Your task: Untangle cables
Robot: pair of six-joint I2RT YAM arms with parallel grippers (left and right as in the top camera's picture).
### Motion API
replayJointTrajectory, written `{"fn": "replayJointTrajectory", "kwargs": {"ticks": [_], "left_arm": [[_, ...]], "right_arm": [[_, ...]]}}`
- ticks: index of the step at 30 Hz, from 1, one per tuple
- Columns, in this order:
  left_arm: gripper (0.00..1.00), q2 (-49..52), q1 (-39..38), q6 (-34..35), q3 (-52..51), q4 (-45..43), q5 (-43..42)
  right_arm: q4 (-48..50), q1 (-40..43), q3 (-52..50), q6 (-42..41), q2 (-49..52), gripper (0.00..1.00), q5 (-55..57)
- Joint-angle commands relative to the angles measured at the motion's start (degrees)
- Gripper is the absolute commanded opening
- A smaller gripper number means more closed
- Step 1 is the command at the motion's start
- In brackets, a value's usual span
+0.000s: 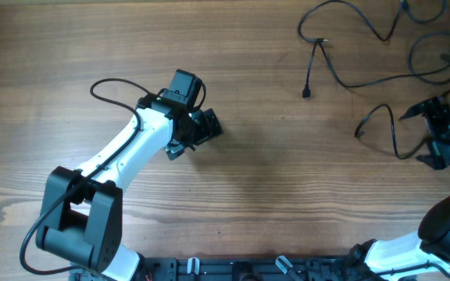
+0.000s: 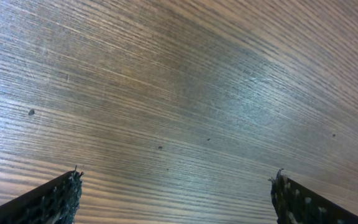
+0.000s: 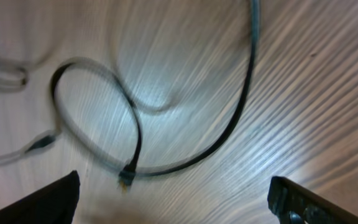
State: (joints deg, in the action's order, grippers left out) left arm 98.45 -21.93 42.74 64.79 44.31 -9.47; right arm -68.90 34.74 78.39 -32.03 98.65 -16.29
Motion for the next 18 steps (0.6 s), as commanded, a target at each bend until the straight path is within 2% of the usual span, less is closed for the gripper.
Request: {"fn": "replayJointTrajectory", "kwargs": {"ticks": [1,4,9,10,11,14,15,17,18], "left_arm": [[1.00,0.3,-0.1,-0.3,0.0,0.2,-0.1],[1.00,0.2,-0.1,-0.3,0.0,0.2,-0.1],[1.00,0.2,-0.1,-0.3,0.0,0.2,-0.1],[1.00,0.3,-0.1,-0.3,0.0,0.2,-0.1],[1.00,0.2,-0.1,-0.3,0.0,0.2,-0.1],[1.00,0.2,-0.1,-0.3,0.0,0.3,-0.1],[1.00,0.2,-0.1,-0.3,0.0,0.4,-0.1],[1.00,0.3,-0.1,-0.3,0.0,0.7,-0.1],[1.00,0.2,-0.1,-0.3,0.0,0.7,-0.1]], "right_arm": [[3.5,-1.2,-4.8,-12.7,0.0,1.00,6.7],[9.4,-2.6,-10.2,-19.4,0.0,1.00,6.6],[19.3,-6.7,-16.1,-20.9,0.2,1.00,4.2],[20.3,-8.2,-16.3,-22.7,0.4,0.96,4.2],[20.9,-9.4,-16.3,-24.6,0.5,0.89,4.1],[26.4,-12.0,-16.3,-27.1,0.5,0.49,0.3],[27.4,-12.1,-16.3,-27.8,0.5,0.38,-0.3],[30.3,-12.1,-16.3,-29.4,0.5,0.26,-2.4],[30.8,-12.1,-16.3,-29.4,0.5,0.26,-3.9]]}}
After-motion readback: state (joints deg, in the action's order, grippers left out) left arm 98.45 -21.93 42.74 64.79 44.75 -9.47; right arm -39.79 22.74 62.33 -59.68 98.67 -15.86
